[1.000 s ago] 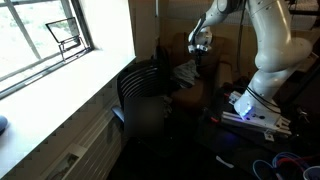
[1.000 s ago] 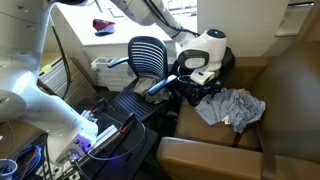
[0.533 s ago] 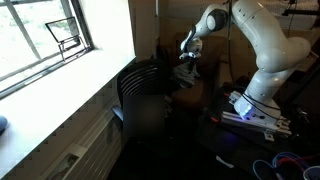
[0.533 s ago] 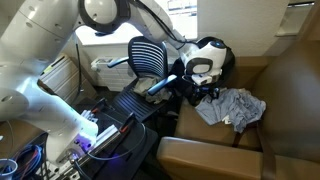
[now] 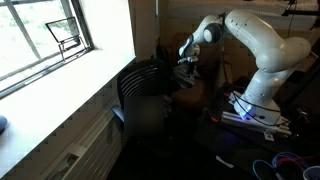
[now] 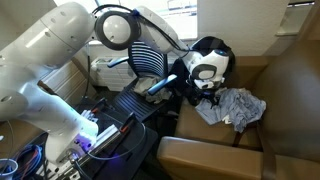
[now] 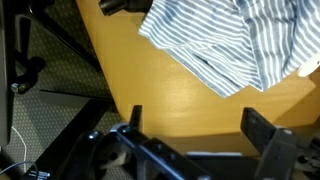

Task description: Pick up a shirt from the couch and place it on the armchair headrest

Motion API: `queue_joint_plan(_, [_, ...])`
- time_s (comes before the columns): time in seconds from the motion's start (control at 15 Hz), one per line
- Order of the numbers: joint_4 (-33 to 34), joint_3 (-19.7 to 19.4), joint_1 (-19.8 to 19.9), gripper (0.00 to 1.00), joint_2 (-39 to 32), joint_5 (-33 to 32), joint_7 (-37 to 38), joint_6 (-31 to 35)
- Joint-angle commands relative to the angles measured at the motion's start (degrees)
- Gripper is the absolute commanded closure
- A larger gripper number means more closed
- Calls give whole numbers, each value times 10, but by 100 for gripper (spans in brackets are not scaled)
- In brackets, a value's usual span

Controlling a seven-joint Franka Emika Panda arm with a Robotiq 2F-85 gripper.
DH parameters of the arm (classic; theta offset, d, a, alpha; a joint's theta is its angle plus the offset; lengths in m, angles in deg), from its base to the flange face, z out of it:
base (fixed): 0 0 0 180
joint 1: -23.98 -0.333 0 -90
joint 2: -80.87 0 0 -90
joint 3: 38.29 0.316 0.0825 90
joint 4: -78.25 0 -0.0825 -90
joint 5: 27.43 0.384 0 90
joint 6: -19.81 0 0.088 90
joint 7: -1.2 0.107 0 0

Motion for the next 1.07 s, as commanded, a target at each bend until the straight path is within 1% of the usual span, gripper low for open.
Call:
queue_joint_plan(0.0, [-33, -13, -17, 0, 9, -30, -42, 44])
queue_joint_plan(0.07, [-12, 0, -1, 0, -6, -52, -68, 43])
queue_joint_plan(0.2, [19, 4, 13, 0, -36, -76, -119, 56])
queue_joint_plan(0.4, [61, -1, 22, 0, -79, -107, -187, 68])
queue_joint_plan(0.47, [80, -7, 18, 0, -94, -113, -189, 55])
queue_joint_plan(0.53, [118, -18, 14, 0, -117, -90, -110, 24])
queue_joint_plan(0.67, [180, -10, 26, 0, -155, -69, -38, 14])
queue_joint_plan(0.73, [167, -8, 20, 0, -147, -63, -5, 30])
queue_joint_plan(0.8, [135, 19, 27, 0, -122, -93, 38, 57])
queue_joint_plan(1.0, [146, 30, 27, 0, -127, -92, 137, 84])
